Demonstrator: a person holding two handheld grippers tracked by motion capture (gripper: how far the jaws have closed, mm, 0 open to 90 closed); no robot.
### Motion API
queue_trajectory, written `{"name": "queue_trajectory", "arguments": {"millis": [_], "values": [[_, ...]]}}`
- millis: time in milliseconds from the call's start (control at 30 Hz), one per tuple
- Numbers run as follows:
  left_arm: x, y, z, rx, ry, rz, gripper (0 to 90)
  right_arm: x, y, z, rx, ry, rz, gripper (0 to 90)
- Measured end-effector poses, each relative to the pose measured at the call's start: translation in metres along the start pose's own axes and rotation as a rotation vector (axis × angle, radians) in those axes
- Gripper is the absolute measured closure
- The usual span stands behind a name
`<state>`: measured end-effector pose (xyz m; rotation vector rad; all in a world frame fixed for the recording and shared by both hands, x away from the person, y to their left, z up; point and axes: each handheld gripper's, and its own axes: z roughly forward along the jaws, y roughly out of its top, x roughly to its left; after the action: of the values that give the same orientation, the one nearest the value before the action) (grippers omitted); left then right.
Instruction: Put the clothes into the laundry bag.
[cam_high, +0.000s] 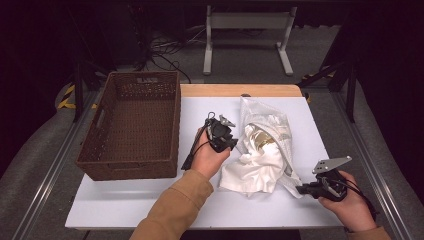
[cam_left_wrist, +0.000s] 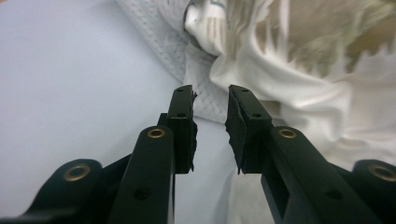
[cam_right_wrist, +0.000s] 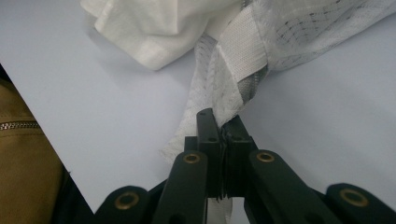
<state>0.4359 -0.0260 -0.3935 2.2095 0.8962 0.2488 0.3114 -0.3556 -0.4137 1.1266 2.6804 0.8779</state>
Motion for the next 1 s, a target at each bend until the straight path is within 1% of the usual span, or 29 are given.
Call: {"name": "queue_trajectory", "arguments": {"millis": [33, 167, 233, 267, 433, 533, 567, 600, 767, 800, 867, 900, 933, 1000], "values": [[0.002, 0.000, 0.005, 0.008, 0.005, 0.004, 71.4, 0.000, 0.000, 0.000, 0.000, -0.001, 0.000, 88.6], [0.005, 0.000, 0.020, 0.025, -0.001, 0.010, 68.3, 0.000, 0.000, 0.000, -0.004, -0.001, 0.000, 88.5], [0.006, 0.000, 0.023, 0.027, 0.003, 0.016, 66.7, 0.000, 0.000, 0.000, -0.004, -0.002, -0.001, 88.6], [0.007, 0.001, 0.031, 0.034, -0.006, 0.023, 66.0, 0.001, 0.000, 0.000, -0.006, -0.002, -0.001, 88.4], [0.011, 0.000, 0.048, 0.045, -0.038, 0.040, 62.0, 0.001, -0.001, 0.001, -0.011, -0.005, 0.000, 88.2], [0.012, -0.002, 0.056, 0.055, -0.044, 0.045, 59.7, 0.001, -0.002, 0.001, -0.016, -0.003, 0.002, 87.8], [0.011, -0.002, 0.059, 0.053, -0.048, 0.039, 59.1, 0.000, -0.002, 0.001, -0.016, -0.005, 0.003, 87.7], [0.011, -0.002, 0.061, 0.051, -0.052, 0.045, 58.8, 0.000, -0.002, 0.001, -0.017, -0.007, 0.003, 87.5], [0.011, -0.002, 0.068, 0.056, -0.063, 0.044, 59.1, 0.001, -0.001, 0.000, -0.028, -0.014, 0.003, 84.9], [0.011, -0.002, 0.072, 0.048, -0.076, 0.041, 59.5, 0.001, -0.001, 0.000, -0.030, -0.016, 0.004, 83.7], [0.010, -0.003, 0.074, 0.051, -0.090, 0.041, 60.8, 0.001, -0.001, 0.000, -0.032, -0.021, 0.002, 82.5], [0.008, -0.003, 0.075, 0.039, -0.097, 0.054, 61.2, 0.001, -0.001, 0.000, -0.033, -0.021, 0.002, 82.0], [0.007, -0.002, 0.076, 0.040, -0.097, 0.063, 63.1, 0.001, -0.001, -0.001, -0.035, -0.022, 0.003, 80.5], [0.006, -0.002, 0.077, 0.037, -0.108, 0.058, 68.0, 0.002, -0.001, -0.003, -0.043, -0.029, -0.001, 79.0]]}}
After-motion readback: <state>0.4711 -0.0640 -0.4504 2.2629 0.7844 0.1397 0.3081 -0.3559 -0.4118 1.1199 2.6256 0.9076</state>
